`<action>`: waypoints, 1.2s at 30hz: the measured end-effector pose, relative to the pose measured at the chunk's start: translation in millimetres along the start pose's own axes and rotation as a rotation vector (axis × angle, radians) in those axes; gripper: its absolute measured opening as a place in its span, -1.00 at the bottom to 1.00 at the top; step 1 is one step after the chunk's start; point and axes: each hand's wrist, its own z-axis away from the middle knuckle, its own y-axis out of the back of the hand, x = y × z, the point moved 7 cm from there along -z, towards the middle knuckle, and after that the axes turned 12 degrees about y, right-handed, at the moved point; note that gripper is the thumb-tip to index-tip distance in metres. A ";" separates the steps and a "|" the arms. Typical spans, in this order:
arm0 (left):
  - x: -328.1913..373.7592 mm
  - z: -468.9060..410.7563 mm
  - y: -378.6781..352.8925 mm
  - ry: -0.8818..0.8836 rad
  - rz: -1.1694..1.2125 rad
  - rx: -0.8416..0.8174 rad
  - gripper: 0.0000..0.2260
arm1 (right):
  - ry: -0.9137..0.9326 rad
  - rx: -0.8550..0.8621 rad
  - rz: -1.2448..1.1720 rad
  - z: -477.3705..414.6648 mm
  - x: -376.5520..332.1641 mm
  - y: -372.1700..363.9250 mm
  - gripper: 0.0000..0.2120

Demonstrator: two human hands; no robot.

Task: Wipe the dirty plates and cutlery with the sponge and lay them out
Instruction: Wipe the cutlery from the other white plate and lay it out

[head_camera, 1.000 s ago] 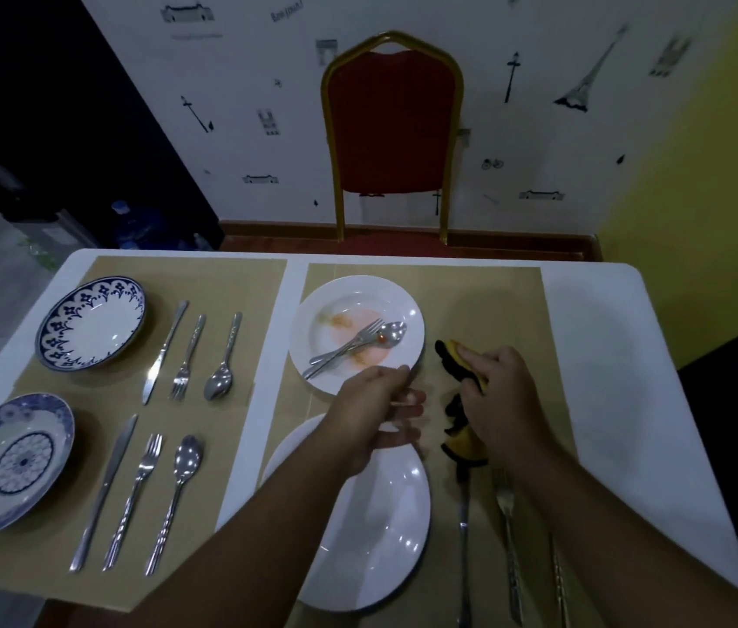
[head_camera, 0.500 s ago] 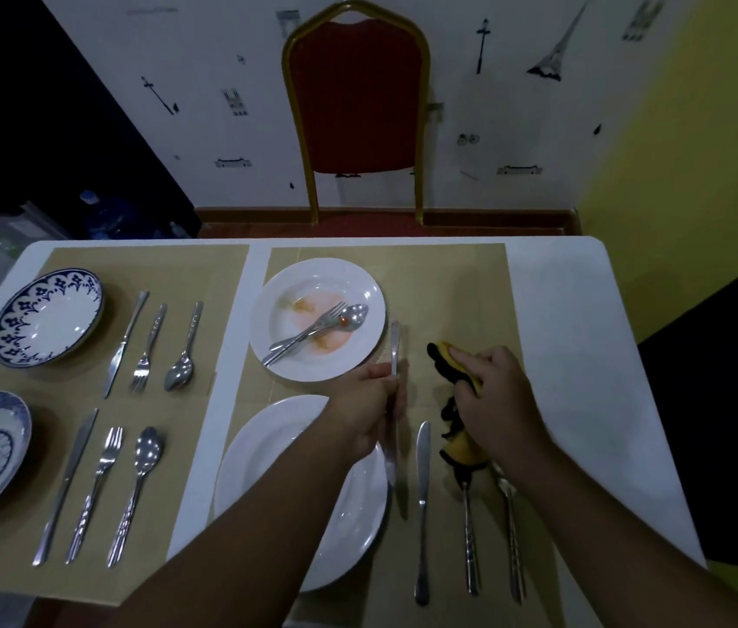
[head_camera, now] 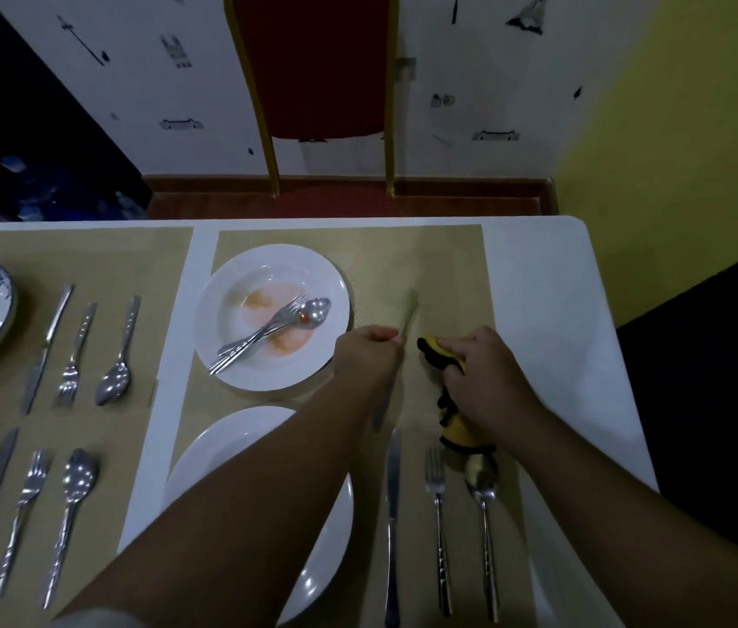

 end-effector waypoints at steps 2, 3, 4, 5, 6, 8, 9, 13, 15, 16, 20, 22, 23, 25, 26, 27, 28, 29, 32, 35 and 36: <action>6.6 -9.4 -7.2 -0.042 -0.049 0.035 -0.86 | -0.007 -0.002 0.028 -10.4 4.0 0.0 -0.61; 9.2 -13.3 -10.3 -0.056 -0.079 0.046 -0.87 | -0.007 -0.002 0.037 -15.1 5.5 -0.7 -0.61; 10.3 -18.3 -13.3 -0.068 -0.108 0.055 -0.88 | -0.004 -0.001 0.042 -19.8 6.8 -1.9 -0.61; 12.0 -22.0 -15.7 -0.087 -0.132 0.063 -0.89 | 0.002 0.002 0.045 -24.3 8.1 -3.8 -0.60; 14.7 -23.8 -17.4 -0.114 -0.153 0.072 -0.89 | 0.012 0.009 0.051 -28.3 9.3 -6.1 -0.59; 20.3 -21.9 -17.9 -0.190 -0.217 0.111 -0.86 | 0.033 0.027 0.078 -33.1 13.3 -12.6 -0.56; 22.1 -19.4 -16.2 -0.231 -0.256 0.145 -0.85 | 0.047 0.037 0.104 -33.6 15.1 -16.6 -0.54; 23.0 3.5 -5.1 -0.526 -0.437 0.194 -0.82 | 0.089 0.077 0.201 -22.4 17.5 -34.1 -0.51; 13.4 14.4 -11.4 -0.763 -0.669 0.153 -0.70 | 0.105 0.116 0.218 -17.2 16.0 -38.8 -0.50; 4.4 16.6 -15.8 -0.838 -0.787 0.138 -0.63 | 0.105 0.126 0.224 -15.8 15.7 -40.5 -0.50; -23.5 13.9 -31.2 -0.936 -1.062 0.166 -0.48 | 0.101 0.125 0.271 -15.1 15.9 -44.7 -0.49; -26.8 11.0 -32.2 -0.896 -1.042 0.160 -0.47 | 0.104 0.122 0.290 -15.4 15.3 -45.3 -0.49; -27.5 9.1 -32.1 -0.874 -1.031 0.156 -0.48 | 0.103 0.116 0.298 -16.0 15.2 -45.1 -0.49; -28.2 8.3 -31.7 -0.849 -1.032 0.157 -0.49 | 0.089 0.093 0.320 -18.3 14.6 -44.3 -0.51; -27.1 9.9 -31.3 -0.848 -1.027 0.160 -0.49 | 0.087 0.084 0.331 -19.8 14.1 -43.5 -0.52; -25.1 11.9 -31.3 -0.850 -1.014 0.148 -0.49 | 0.088 0.072 0.340 -21.4 13.5 -42.7 -0.53; -24.0 12.4 -31.2 -0.852 -0.996 0.132 -0.49 | 0.093 0.061 0.345 -22.4 12.6 -41.6 -0.54; -22.6 12.3 -30.6 -0.850 -0.982 0.119 -0.48 | 0.093 0.051 0.342 -23.0 12.2 -40.5 -0.55; -17.7 20.2 -22.9 -0.853 -0.924 0.118 -0.48 | 0.072 0.075 0.288 -21.7 8.4 -32.0 -0.59; -15.4 36.2 -12.2 -0.925 -0.924 0.151 -0.50 | 0.093 0.119 0.271 -13.1 -1.3 -21.2 -0.61; -15.8 42.4 -8.4 -0.965 -0.940 0.177 -0.50 | 0.112 0.124 0.271 -9.9 -5.1 -18.9 -0.61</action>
